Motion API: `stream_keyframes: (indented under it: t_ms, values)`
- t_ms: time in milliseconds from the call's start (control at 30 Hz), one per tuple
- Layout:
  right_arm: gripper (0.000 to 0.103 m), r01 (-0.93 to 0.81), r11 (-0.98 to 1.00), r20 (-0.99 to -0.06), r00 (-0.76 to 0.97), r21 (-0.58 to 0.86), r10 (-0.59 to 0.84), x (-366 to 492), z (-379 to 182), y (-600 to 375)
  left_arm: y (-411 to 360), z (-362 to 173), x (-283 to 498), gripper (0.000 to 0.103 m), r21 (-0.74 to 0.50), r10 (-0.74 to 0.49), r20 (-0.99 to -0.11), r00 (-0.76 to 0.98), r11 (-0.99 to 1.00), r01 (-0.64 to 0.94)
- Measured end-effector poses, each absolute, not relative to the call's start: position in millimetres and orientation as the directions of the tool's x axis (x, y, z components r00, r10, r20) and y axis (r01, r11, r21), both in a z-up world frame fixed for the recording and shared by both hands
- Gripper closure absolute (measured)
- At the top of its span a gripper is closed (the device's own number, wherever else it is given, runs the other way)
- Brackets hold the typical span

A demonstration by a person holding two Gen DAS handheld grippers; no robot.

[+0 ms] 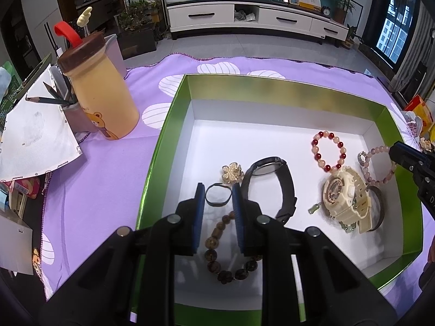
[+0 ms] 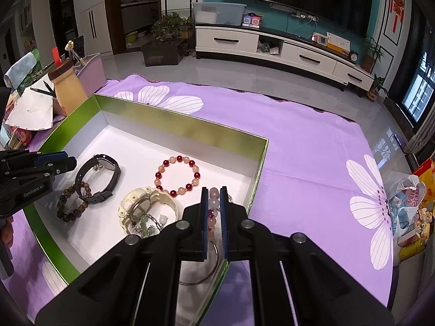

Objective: Organize jewelry
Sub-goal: 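Lower the ring and pink bracelet onto the box floor with both tools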

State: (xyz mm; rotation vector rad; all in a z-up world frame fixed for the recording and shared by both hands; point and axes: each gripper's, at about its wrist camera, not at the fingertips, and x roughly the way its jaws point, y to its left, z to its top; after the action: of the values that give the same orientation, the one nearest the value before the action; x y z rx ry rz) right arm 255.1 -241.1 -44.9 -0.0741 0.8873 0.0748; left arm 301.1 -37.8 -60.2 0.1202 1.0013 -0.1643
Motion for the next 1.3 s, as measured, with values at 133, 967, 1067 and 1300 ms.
stream_keyframes:
  t_ms: [133,967,1067,1300]
  values:
    - [0.095,-0.095,0.995,-0.775,0.631,-0.036,0.032,255.0,-44.6,-241.0,-39.4,-59.7,300.8,0.083,0.029,-0.078,-0.846,0.528,0.981,0.192]
    - [0.095,-0.097,0.994,-0.781,0.624,-0.043,0.027,254.2,-45.5,-240.4,-41.6,-61.3,300.9,0.083,0.050,-0.061,-0.851,0.522,0.979,0.196]
    - [0.095,-0.099,0.994,-0.782,0.623,-0.045,0.026,253.6,-46.1,-240.1,-41.6,-60.9,301.2,0.083,0.051,-0.060,-0.851,0.522,0.979,0.195]
    - [0.095,-0.099,0.994,-0.784,0.621,-0.047,0.024,252.6,-47.6,-239.8,-43.0,-61.4,301.0,0.083,0.056,-0.057,-0.853,0.518,0.978,0.199]
